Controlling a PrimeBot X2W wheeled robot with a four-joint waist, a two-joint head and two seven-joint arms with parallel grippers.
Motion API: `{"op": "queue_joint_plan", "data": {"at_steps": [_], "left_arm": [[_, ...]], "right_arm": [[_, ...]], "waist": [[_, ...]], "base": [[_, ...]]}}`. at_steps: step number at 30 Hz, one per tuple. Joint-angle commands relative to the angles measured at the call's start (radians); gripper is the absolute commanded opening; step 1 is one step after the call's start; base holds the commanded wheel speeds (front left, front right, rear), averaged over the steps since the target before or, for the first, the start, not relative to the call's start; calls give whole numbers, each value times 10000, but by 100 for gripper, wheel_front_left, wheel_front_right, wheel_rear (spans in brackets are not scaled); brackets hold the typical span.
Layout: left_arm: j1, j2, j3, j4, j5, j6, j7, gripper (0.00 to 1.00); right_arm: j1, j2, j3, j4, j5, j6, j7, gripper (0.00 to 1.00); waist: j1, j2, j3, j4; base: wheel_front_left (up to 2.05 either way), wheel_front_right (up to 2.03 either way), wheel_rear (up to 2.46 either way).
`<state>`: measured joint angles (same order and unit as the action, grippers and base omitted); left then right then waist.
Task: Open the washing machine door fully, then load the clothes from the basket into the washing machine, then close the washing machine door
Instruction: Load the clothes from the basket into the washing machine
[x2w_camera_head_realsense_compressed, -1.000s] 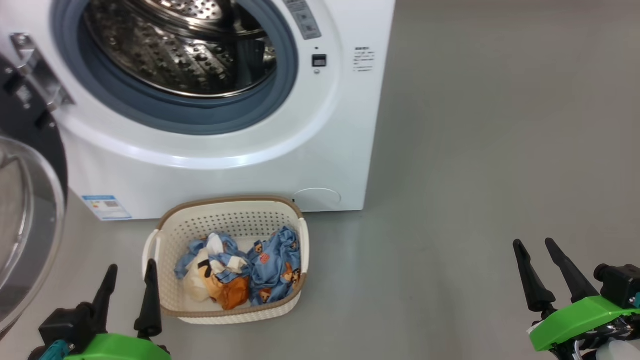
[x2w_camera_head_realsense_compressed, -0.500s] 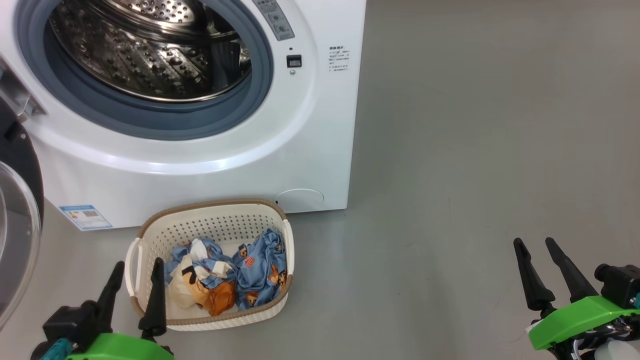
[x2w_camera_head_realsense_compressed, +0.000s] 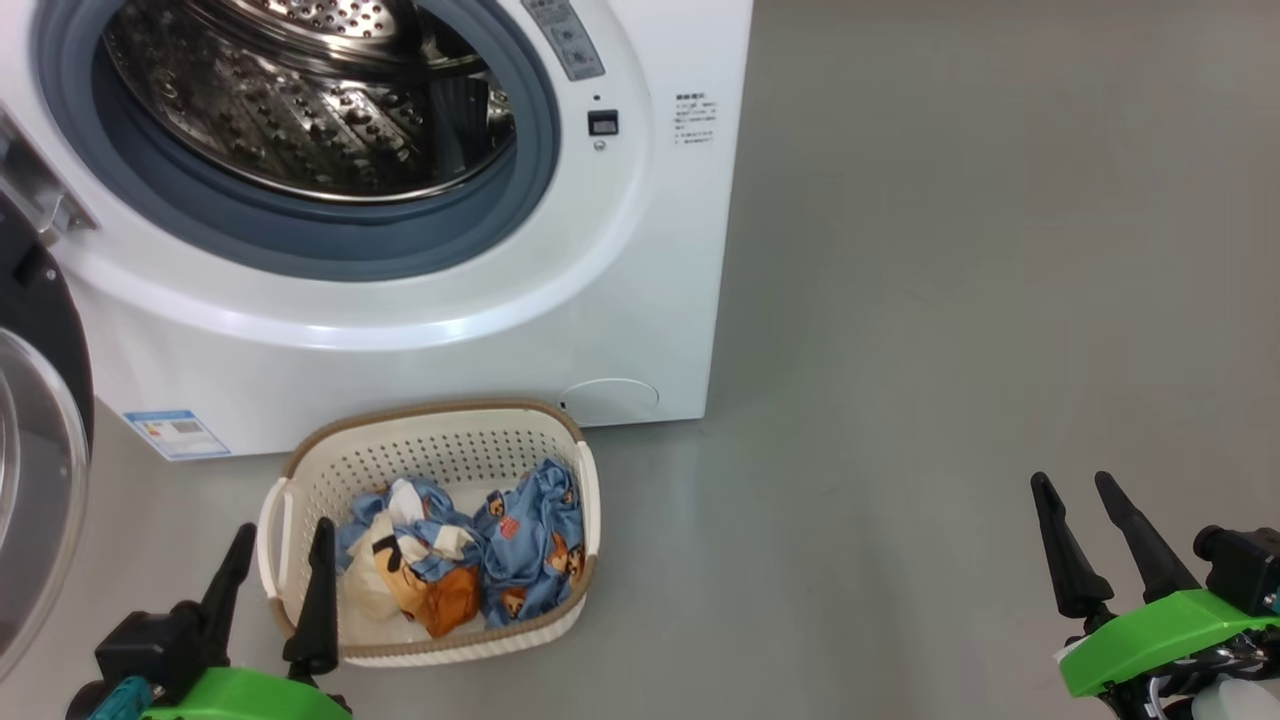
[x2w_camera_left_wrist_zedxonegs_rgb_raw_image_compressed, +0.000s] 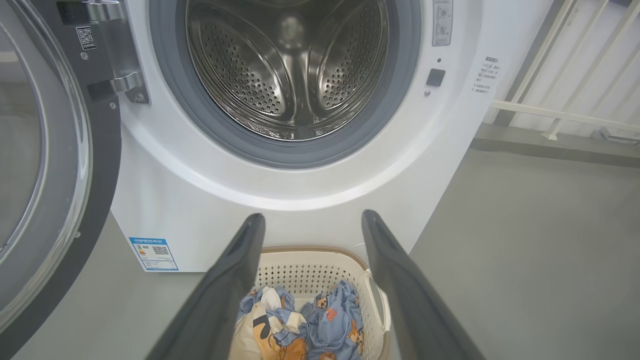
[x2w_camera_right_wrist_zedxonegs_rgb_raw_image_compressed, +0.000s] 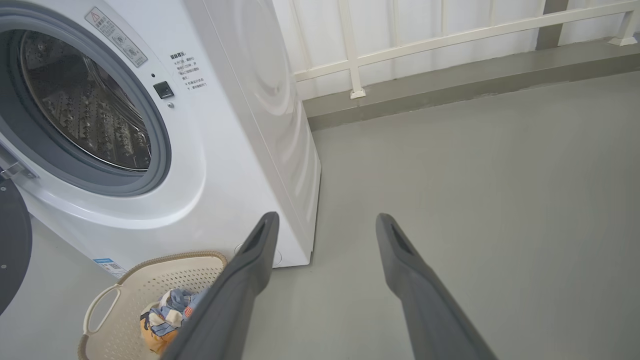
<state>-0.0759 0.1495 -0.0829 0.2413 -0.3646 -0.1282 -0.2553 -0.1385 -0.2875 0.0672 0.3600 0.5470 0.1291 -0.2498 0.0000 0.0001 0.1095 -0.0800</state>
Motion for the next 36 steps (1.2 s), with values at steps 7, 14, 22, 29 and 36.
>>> {"op": "queue_joint_plan", "data": {"at_steps": [7,14,22,29,36], "left_arm": [[-275,290,263,-199,124,-25,-65,100],[-396,310,268,-160,141,-25,-65,100],[-417,238,290,-86,217,-25,-65,100],[-444,102,293,226,186,-25,-65,100],[-579,-43,137,905,150,-25,-65,100]], "right_arm": [[-21,-88,236,-260,-56,16,-120,100],[-23,-63,233,-266,-57,16,-120,100],[-20,-5,286,-273,-48,16,-120,100],[-95,13,308,-320,-35,16,-120,100],[-238,128,302,-439,-82,16,-120,100]], "waist": [[0,-1,65,-21],[0,-1,112,-40],[0,-1,156,-52],[0,-1,331,-40],[0,-1,723,-90]], "base": [[91,-153,62],[83,-115,32],[24,-26,2],[0,0,0],[0,0,0]]}}
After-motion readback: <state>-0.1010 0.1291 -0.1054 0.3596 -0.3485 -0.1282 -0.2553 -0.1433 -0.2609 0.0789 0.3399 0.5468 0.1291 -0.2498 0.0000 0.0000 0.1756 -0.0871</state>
